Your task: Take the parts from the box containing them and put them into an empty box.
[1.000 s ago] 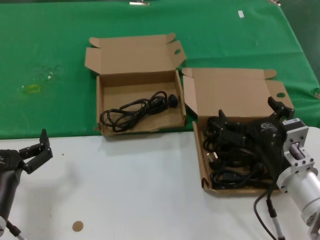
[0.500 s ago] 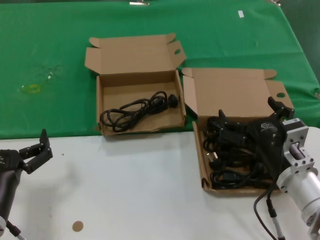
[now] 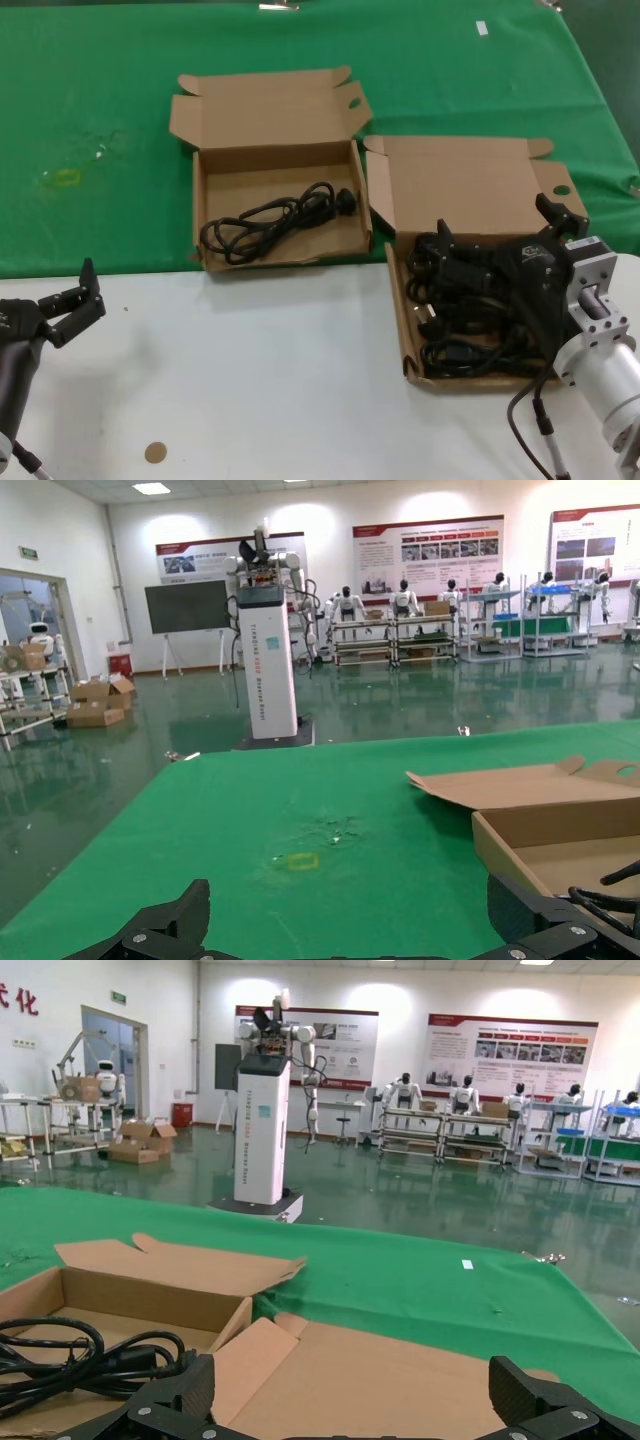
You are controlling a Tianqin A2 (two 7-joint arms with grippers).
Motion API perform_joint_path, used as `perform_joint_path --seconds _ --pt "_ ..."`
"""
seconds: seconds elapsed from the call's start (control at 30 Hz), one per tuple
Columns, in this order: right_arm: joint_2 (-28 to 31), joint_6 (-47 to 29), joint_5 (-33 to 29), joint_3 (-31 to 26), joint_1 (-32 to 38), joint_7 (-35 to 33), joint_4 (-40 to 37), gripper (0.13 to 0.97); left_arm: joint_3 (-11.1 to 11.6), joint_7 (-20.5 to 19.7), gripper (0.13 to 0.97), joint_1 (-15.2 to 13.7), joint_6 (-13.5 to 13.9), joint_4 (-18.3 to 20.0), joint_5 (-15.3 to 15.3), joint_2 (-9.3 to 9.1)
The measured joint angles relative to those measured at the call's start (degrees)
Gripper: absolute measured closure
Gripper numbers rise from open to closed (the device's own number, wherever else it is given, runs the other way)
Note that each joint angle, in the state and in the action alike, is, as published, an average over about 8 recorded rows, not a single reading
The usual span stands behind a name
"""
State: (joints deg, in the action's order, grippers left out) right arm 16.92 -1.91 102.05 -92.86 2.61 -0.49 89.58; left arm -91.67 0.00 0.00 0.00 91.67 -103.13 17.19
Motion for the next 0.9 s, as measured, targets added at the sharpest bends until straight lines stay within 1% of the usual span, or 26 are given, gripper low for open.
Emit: perform_joint_path --seconds 0.9 --pt "0.00 0.00 0.00 0.00 0.00 0.00 0.00 0.129 0.00 0.00 0.132 0.00 0.00 0.00 0.00 0.00"
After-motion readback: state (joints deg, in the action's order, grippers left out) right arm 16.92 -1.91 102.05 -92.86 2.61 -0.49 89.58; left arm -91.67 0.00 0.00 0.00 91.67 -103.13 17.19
